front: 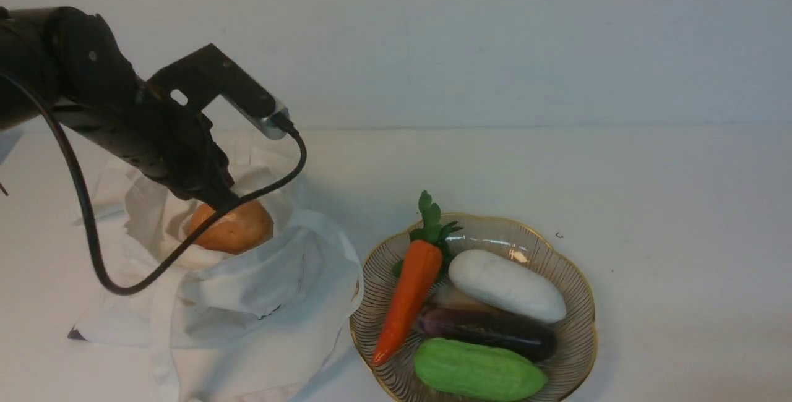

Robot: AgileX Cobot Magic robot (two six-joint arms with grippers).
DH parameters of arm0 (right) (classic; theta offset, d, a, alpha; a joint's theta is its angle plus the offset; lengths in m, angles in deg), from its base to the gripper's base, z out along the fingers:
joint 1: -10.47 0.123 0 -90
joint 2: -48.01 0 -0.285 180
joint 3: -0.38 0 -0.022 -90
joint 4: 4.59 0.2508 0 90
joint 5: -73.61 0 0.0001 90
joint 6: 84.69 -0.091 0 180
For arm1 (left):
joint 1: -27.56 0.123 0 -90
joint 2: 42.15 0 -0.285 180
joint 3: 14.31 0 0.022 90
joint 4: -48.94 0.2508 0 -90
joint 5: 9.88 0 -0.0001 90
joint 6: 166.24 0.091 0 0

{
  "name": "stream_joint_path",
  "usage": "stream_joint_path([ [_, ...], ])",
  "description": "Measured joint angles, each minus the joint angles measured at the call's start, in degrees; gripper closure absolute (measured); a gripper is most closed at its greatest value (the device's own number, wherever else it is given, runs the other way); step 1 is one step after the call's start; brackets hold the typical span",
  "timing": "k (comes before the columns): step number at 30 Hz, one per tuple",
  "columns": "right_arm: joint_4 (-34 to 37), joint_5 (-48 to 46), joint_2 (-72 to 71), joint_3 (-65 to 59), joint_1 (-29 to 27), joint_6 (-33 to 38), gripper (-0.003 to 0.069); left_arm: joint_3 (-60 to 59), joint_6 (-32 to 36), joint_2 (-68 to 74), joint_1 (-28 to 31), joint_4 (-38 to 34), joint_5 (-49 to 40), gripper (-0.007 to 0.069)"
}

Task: Take vegetables from cloth bag on white table place on plate.
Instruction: 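Reach into the cloth bag and grasp the potato inside with the left gripper, then take the potato out of the bag and place it on the plate with the left gripper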

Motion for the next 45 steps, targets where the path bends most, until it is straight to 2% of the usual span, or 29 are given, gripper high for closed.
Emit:
stream_joint_path([
  [2,0.0,0.0,0.0,0.0,0.0,0.0,0.0674,0.0,0.6,0.8,-0.05,-0.05,0.15,0.033],
  [4,0.0,0.0,0.0,0.0,0.0,0.0,0.0674,0.0,1.69,3.11,-0.05,-0.01,0.42,0.0212],
  [7,0.0,0.0,0.0,0.0,0.0,0.0,0.0674,0.0,2.57,5.47,-0.05,0.04,0.71,0.0099],
  [9,0.0,0.0,0.0,0.0,0.0,0.0,0.0674,0.0,2.88,6.9,-0.05,0.04,1.12,0.005],
  [12,0.0,0.0,0.0,0.0,0.0,0.0,0.0674,0.0,2.88,8.03,-0.05,0.04,1.82,0.0029],
  [16,0.0,0.0,0.0,0.0,0.0,0.0,0.0674,0.07,2.82,9.55,-0.05,1.49,4.6,0.0034],
  [21,0.0,0.0,0.0,0.0,0.0,0.0,0.0674,0.21,2.43,10.98,-0.07,4.8,7.28,0.0085],
  [25,0.0,0.0,0.0,0.0,0.0,0.0,0.0674,0.31,2.39,11.9,-0.07,5.5,8.48,0.0097],
  [31,0.0,0.0,0.0,0.0,0.0,0.0,0.0674,0.33,1.52,12.09,-0.07,7.12,8.84,0.0183],
  [36,0.0,0.0,0.0,0.0,0.0,0.0,0.0674,0.33,-4.07,9.73,-0.12,9.36,8.06,0.0186],
  [45,0.0,0.0,0.0,0.0,0.0,0.0,0.0674,0.33,-4.92,-3.04,-0.12,8.4,6.92,0.0188],
])
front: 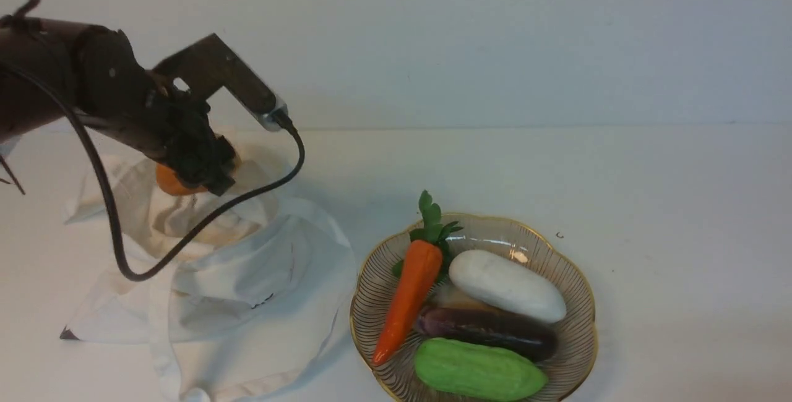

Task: Take vegetables from cloth bag on white table place on plate.
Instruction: 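Take the potato out of the bag and place it on the plate with the left gripper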

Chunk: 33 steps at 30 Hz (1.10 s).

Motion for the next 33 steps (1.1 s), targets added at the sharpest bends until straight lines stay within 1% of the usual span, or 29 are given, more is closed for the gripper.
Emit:
stream_joint_path([
  [2,0.0,0.0,0.0,0.0,0.0,0.0,0.0674,0.0,0.0,-1.68,0.0,-1.47,-0.54,0.0188],
  [6,0.0,0.0,0.0,0.0,0.0,0.0,0.0674,0.0,0.17,-8.75,-1.94,-14.68,-2.14,0.0188],
  [9,0.0,0.0,0.0,0.0,0.0,0.0,0.0674,0.0,2.75,-11.46,-6.34,-26.33,-4.2,0.0188],
  [12,0.0,0.0,0.0,0.0,0.0,0.0,0.0674,0.0,6.75,-10.83,-11.33,-34.09,-6.78,0.0188],
  [14,0.0,0.0,0.0,0.0,0.0,0.0,0.0674,0.0,8.36,-8.69,-14.24,-37.46,-7.71,0.0188],
  [16,0.0,0.0,0.0,0.0,0.0,0.0,0.0674,0.0,9.38,-5.57,-17.3,-39.81,-7.8,0.0188],
  [20,0.0,0.0,0.0,0.0,0.0,0.0,0.0674,0.0,10.87,1.83,-20.59,-40.74,-7.62,0.0188],
  [25,0.0,0.0,0.0,0.0,0.0,0.0,0.0674,0.0,11.07,6.83,-21.69,-41.76,-6.61,0.019],
  [28,0.0,0.0,0.0,0.0,0.0,0.0,0.0674,0.0,11.2,9.21,-22.07,-42.42,-3.81,0.0186],
  [30,0.0,0.0,0.0,0.0,0.0,0.0,0.0674,0.0,11.2,9.78,-22.07,-42.74,-2.15,0.0145],
  [32,0.0,0.0,0.0,0.0,0.0,0.0,0.0674,0.0,11.2,9.94,-22.07,-42.81,-1.14,0.0053],
  [33,0.0,0.0,0.0,0.0,0.0,0.0,0.0674,0.0,11.2,9.94,-22.07,-42.81,-1.14,0.0046],
])
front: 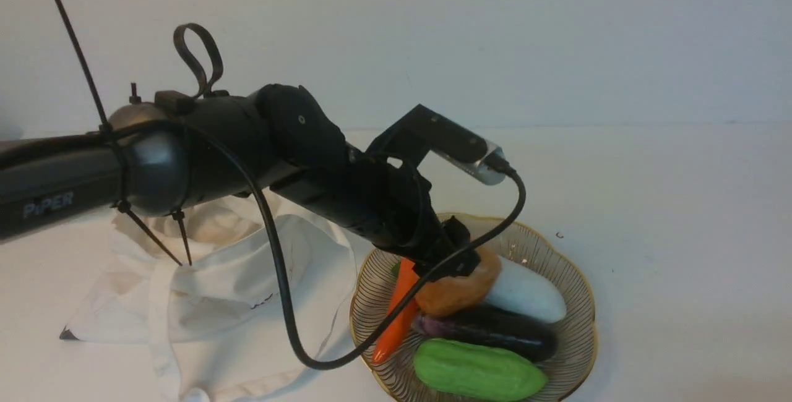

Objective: Take vegetables from cloth bag on white table place on plate.

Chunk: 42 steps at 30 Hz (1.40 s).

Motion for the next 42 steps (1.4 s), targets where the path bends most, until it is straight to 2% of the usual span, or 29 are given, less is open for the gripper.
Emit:
stream_joint_path([
  [1,0.0,0.0,0.0,0.0,0.0,0.0,0.0674,0.06,0.0,-0.06,0.0,0.0,0.0,-0.0004],
  [3,0.0,0.0,0.0,0.0,0.0,0.0,0.0674,0.44,0.0,-0.13,0.0,0.51,-0.45,-0.0045],
  [7,0.0,0.0,0.0,0.0,0.0,0.0,0.0674,2.18,-1.67,-1.7,0.0,4.91,-2.75,-0.0057],
  [8,0.0,0.0,0.0,0.0,0.0,0.0,0.0674,3.66,-5.06,-3.71,0.0,10.03,-5.31,-0.0043],
  [11,0.0,0.0,0.0,0.0,0.0,0.0,0.0674,5.74,-14.8,-8.99,0.0,19.48,-9.18,0.0067],
  [13,0.0,0.0,0.0,0.0,0.0,0.0,0.0674,6.28,-22.1,-13.35,0.0,24.67,-10.94,0.0186],
  [15,0.0,0.0,0.0,0.0,0.0,0.0,0.0674,6.4,-29.25,-18.3,0.0,29.74,-13.1,0.0342],
  [17,0.0,0.0,0.0,0.0,0.0,0.0,0.0674,6.4,-32.08,-20.57,0.0,32.02,-14.07,0.0436],
  [18,0.0,0.0,0.0,0.0,0.0,0.0,0.0674,6.4,-37.67,-26.33,0.0,35.04,-15.83,0.0554],
  [19,0.0,0.0,0.0,0.0,0.0,0.0,0.0674,6.4,-38.21,-26.33,0.0,35.27,-15.97,0.0563],
  [21,0.0,0.0,0.0,0.0,0.0,0.0,0.0674,5.33,-43.64,-33.84,0.0,36.49,-16.54,0.0615],
  [24,0.0,0.0,0.0,0.0,0.0,0.0,0.0674,1.97,-45.57,-41.15,-0.06,36.74,-14.63,0.0629],
  [31,0.0,0.0,0.0,0.0,0.0,0.0,0.0674,-18.57,-46.52,-62.14,-0.12,37.19,-3.05,0.0629],
  [37,-0.04,0.0,0.0,0.0,0.0,0.0,0.0674,-28.03,-46.52,-74.45,-0.12,34.33,-1.65,0.0629],
  [42,-0.04,0.0,0.0,0.0,0.0,0.0,0.0674,-31.21,-46.52,-79.78,-0.12,34.0,-1.95,0.0629],
])
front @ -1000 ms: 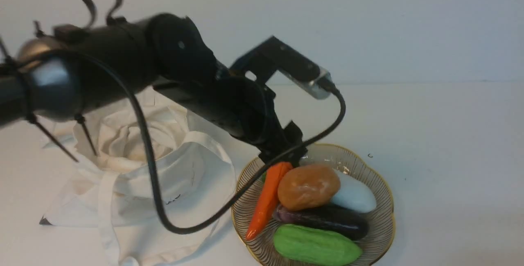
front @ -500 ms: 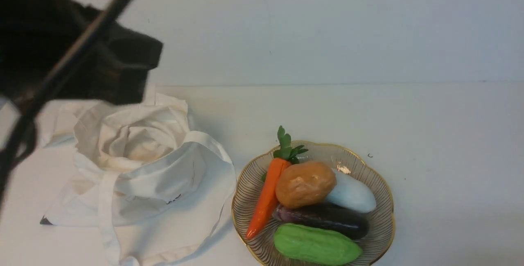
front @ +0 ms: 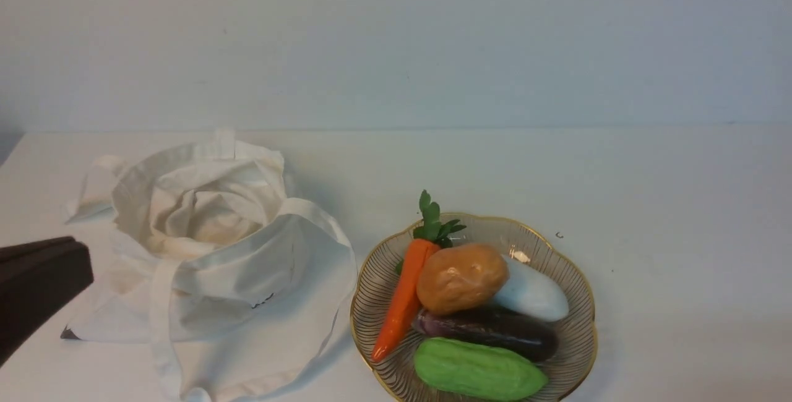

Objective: Take vegetables from cloth bag on white table place on plate.

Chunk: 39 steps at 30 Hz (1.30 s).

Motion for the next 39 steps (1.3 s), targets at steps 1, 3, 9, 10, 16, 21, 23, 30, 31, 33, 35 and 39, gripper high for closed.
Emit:
stream_joint_path([
  [1,0.0,0.0,0.0,0.0,0.0,0.0,0.0674,-0.65,0.0,-1.2,0.0,0.0,-0.16,0.0629],
  [3,0.0,0.0,0.0,0.0,0.0,0.0,0.0674,-1.36,0.0,-2.1,0.0,0.19,-0.3,0.0629],
  [9,0.0,0.0,0.0,0.0,0.0,0.0,0.0674,-1.88,0.0,-2.47,0.0,1.15,-0.37,0.0629],
  [10,0.0,0.0,0.0,0.0,0.0,0.0,0.0674,-2.09,0.0,-2.61,0.0,1.91,-0.25,0.0629],
  [16,0.0,0.0,0.0,0.0,0.0,0.0,0.0674,-7.98,0.0,-7.96,6.14,3.89,5.07,0.0629],
  [21,0.05,0.0,0.0,0.0,0.0,0.0,0.0674,-19.36,0.91,-15.6,15.68,3.91,11.62,0.0629],
  [23,0.05,0.0,0.0,0.0,0.0,0.0,0.0674,-24.49,2.14,-18.82,18.98,3.96,13.41,0.0629],
  [30,0.05,0.0,0.0,0.0,0.0,0.0,0.0674,-39.96,6.34,-24.27,24.95,4.09,13.96,0.0629],
  [31,0.05,0.0,0.0,0.0,0.0,0.0,0.0674,-41.23,6.79,-24.27,25.43,4.09,13.68,0.0629],
  [33,0.05,-0.06,0.0,0.0,0.0,0.0,0.0674,-41.75,7.12,-24.27,25.83,4.15,13.8,0.0629],
  [35,0.05,-0.04,0.0,0.0,0.0,0.0,0.0674,-41.79,7.17,-24.27,26.05,4.15,13.8,0.0629],
  [39,0.0,-0.04,0.0,0.0,0.0,0.0,0.0674,-41.79,7.27,-24.27,26.18,4.15,13.8,0.0629],
])
